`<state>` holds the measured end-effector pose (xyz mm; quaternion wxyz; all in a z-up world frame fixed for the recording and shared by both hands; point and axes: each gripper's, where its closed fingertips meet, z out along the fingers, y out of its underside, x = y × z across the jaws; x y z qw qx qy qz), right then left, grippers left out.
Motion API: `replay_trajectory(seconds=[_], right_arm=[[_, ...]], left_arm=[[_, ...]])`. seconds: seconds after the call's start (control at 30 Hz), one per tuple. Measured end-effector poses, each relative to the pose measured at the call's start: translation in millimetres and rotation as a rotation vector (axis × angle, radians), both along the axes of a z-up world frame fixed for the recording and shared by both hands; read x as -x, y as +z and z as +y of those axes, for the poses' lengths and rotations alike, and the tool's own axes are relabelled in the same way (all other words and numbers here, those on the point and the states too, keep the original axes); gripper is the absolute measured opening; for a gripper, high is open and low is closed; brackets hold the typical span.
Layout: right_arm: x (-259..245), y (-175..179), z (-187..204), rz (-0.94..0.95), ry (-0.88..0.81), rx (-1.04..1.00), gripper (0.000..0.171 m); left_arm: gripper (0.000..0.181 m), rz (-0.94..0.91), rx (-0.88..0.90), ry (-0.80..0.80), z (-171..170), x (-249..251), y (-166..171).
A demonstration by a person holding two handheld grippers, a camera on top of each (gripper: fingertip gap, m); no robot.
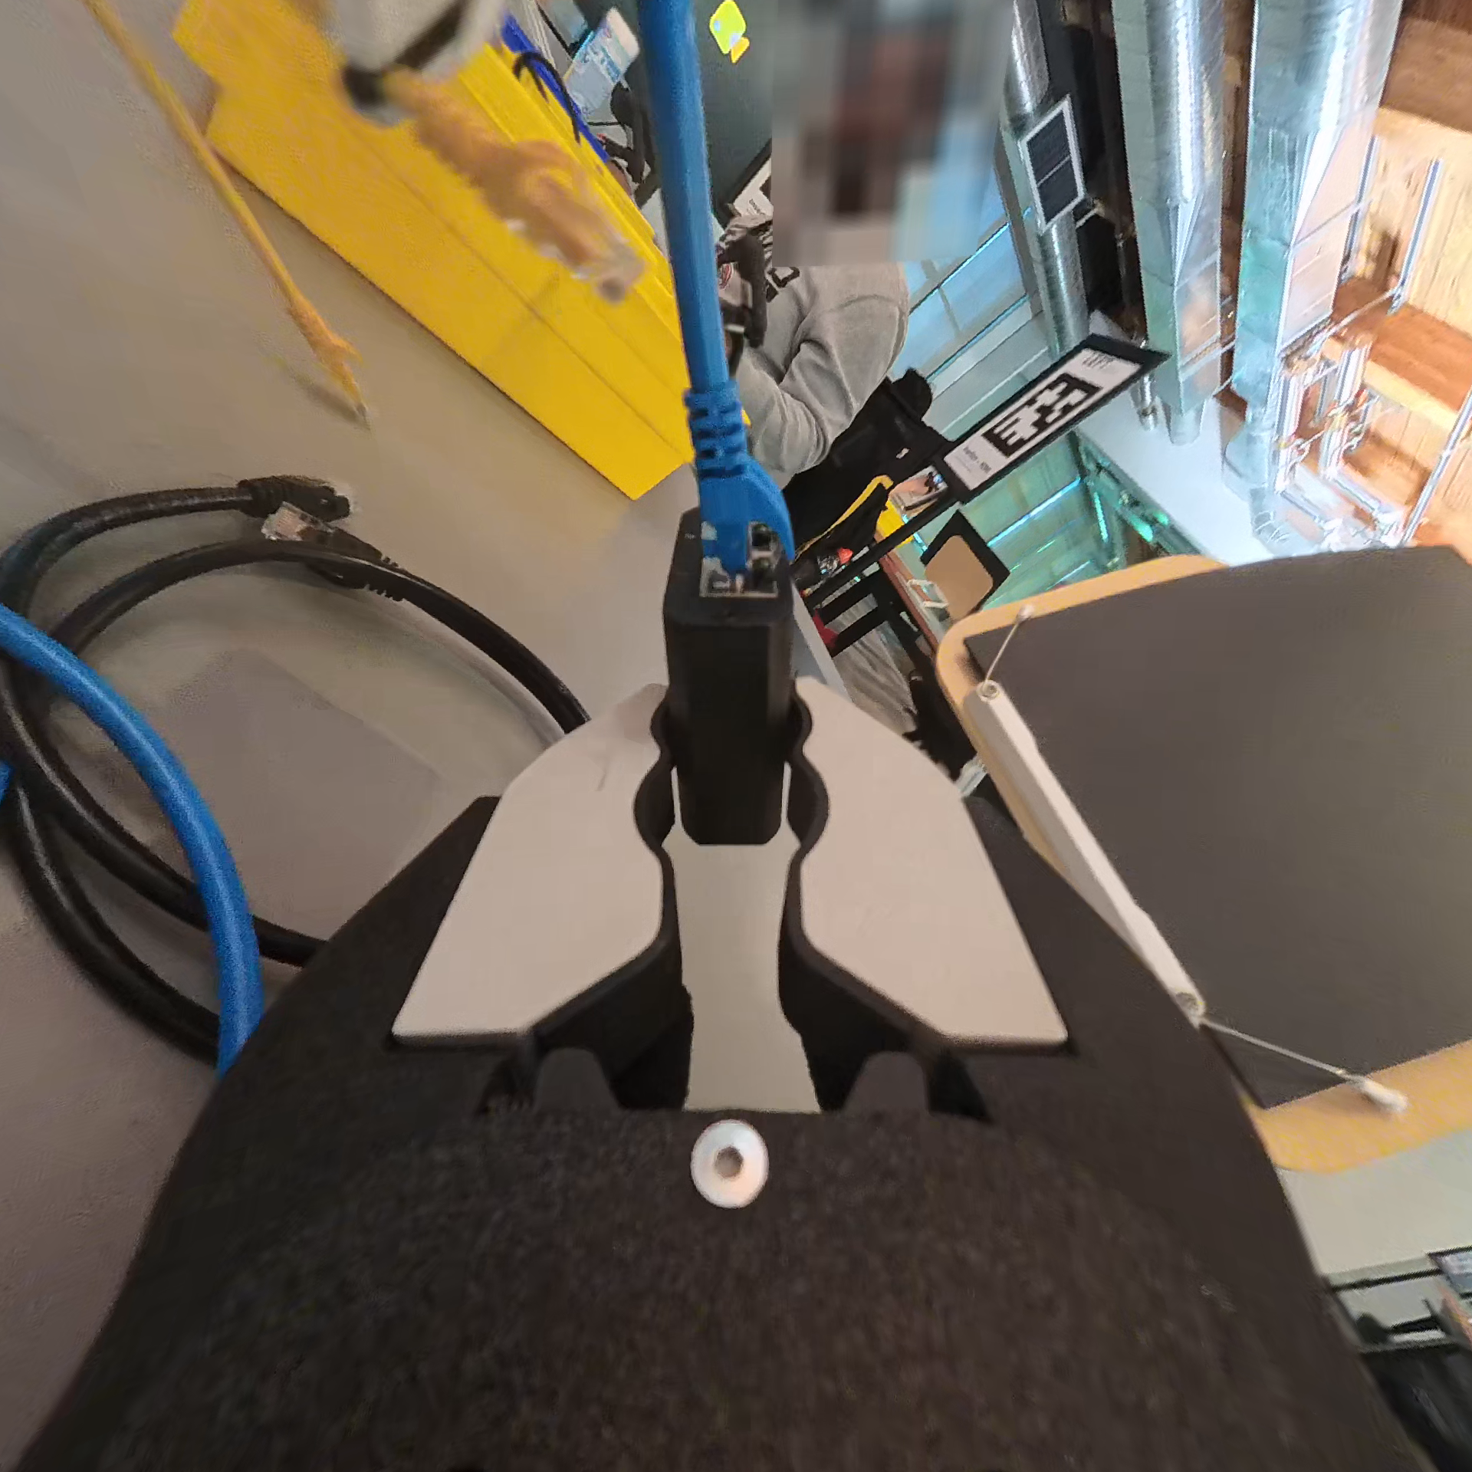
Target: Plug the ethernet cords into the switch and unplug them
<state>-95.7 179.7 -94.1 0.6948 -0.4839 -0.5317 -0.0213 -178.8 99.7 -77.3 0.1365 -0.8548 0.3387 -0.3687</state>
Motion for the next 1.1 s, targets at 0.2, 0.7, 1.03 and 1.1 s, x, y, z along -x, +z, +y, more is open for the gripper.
replay_trajectory(seconds=[0.2, 0.7, 1.03, 1.1], right_arm=[[6.8, -0.4, -5.0, -0.103, -0.028, -0.134, 0.024], [11.3, -5.7, -7.0, -0.163, -0.037, -0.17, 0.024], [11.2, -9.4, -5.5, -0.19, -0.049, -0.17, 0.024], [9.7, -8.8, -4.6, -0.196, -0.058, -0.178, 0.024]], left_arm=[[0.004, 0.097, 0.191, -0.192, 2.0, -21.4, 15.3], [0.004, 0.152, 0.404, -0.203, 1.9, -27.0, -4.6], [0.004, 0.143, 0.445, -0.159, 9.0, -24.4, -11.9], [0.004, 0.13, 0.44, -0.142, 13.1, -24.9, -11.0]])
